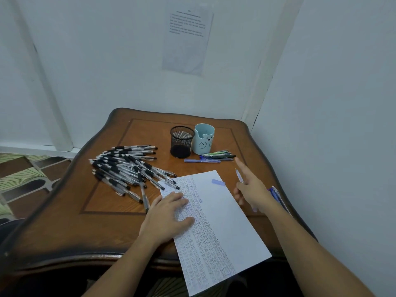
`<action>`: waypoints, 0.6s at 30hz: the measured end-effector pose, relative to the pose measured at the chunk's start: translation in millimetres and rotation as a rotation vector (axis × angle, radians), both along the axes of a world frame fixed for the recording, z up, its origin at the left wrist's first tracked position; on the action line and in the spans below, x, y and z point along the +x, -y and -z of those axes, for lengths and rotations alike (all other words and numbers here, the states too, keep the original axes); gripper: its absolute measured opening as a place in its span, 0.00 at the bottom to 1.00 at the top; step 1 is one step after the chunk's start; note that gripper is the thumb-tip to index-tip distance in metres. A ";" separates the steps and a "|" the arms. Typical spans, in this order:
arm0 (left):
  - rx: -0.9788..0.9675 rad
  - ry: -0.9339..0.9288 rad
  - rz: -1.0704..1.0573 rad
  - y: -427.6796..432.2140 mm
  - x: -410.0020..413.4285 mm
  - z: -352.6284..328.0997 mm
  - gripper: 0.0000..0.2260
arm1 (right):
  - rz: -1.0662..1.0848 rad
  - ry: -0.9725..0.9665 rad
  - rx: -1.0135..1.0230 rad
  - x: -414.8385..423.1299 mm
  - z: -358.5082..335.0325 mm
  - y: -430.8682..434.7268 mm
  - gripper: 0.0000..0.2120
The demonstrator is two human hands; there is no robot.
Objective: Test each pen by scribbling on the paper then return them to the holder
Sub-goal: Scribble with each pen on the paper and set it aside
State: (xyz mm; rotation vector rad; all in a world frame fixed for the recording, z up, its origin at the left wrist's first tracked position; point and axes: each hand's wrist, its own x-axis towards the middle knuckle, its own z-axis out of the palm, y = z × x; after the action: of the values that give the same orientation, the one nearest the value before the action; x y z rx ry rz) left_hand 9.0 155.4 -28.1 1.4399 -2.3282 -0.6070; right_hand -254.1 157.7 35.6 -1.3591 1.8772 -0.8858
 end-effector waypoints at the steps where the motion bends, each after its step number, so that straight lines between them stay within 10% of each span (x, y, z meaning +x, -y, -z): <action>1: 0.000 0.011 0.001 0.3 -0.2 0.1 0.34 | -0.016 0.168 -0.016 3.9 -1.5 -2.4 0.24; 9: -0.011 0.034 0.004 1.5 -0.8 2.1 0.32 | -0.084 0.852 0.014 34.5 14.8 0.9 0.16; 18: -0.020 -0.005 -0.017 1.2 -1.4 1.1 0.33 | -0.016 0.656 -0.110 48.5 35.3 8.2 0.17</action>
State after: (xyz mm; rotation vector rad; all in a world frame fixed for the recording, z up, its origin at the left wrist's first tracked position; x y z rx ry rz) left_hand 7.6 154.2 -29.1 1.4462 -2.3099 -0.5805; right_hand -205.6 149.5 0.4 -0.9720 1.3234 -1.2562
